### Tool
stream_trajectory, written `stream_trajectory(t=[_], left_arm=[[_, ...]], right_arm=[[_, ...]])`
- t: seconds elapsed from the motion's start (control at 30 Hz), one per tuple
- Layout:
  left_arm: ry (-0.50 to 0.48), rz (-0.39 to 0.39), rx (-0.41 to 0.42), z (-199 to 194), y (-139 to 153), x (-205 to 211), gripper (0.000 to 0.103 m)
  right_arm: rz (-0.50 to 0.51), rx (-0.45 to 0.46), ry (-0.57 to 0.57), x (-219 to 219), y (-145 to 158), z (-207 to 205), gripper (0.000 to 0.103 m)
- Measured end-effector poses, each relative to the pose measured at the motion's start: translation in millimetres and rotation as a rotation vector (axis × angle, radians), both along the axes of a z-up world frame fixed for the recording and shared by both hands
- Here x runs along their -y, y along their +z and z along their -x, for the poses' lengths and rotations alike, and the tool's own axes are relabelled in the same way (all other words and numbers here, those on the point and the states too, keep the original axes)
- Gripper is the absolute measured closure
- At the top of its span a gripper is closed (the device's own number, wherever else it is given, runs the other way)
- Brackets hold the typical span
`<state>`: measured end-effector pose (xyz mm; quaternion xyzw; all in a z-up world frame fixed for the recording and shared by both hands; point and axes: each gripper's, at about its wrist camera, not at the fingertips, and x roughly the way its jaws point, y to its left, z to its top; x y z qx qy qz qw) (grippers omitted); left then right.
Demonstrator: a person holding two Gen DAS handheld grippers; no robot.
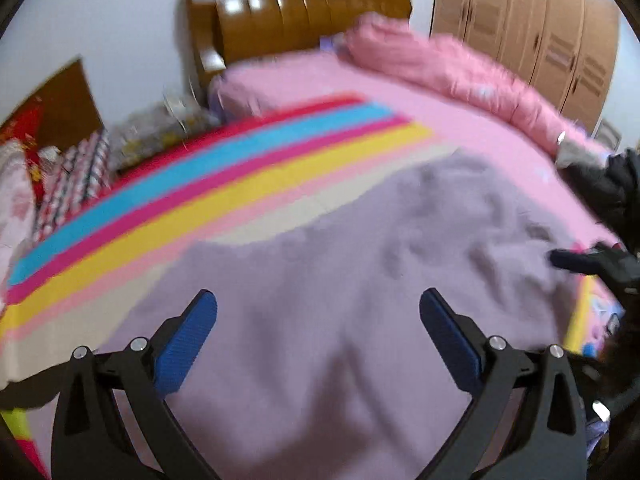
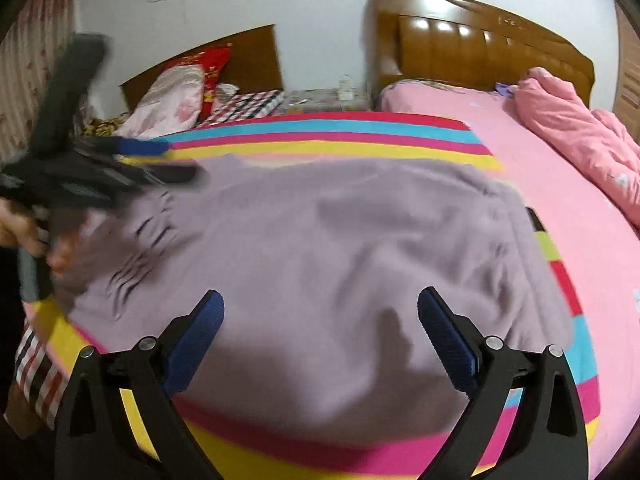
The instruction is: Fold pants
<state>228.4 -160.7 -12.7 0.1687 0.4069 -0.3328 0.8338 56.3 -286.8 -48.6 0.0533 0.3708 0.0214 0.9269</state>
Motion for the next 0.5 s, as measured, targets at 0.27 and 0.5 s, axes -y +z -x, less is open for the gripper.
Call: stream_trajectory(t=[0.27, 0.5], left_arm=[[-0.028, 0.041, -0.113, -16.0, -28.0, 15.4, 0.002], [0.172, -0.101, 0.008, -71.7, -17.4, -1.2, 0.002]], right_arm=[[-0.043, -0.199, 0.078, 39.8, -20.2, 18.8, 0.009], [-0.078, -0.097, 0.193, 32.6, 16.6, -48.1, 0.008]])
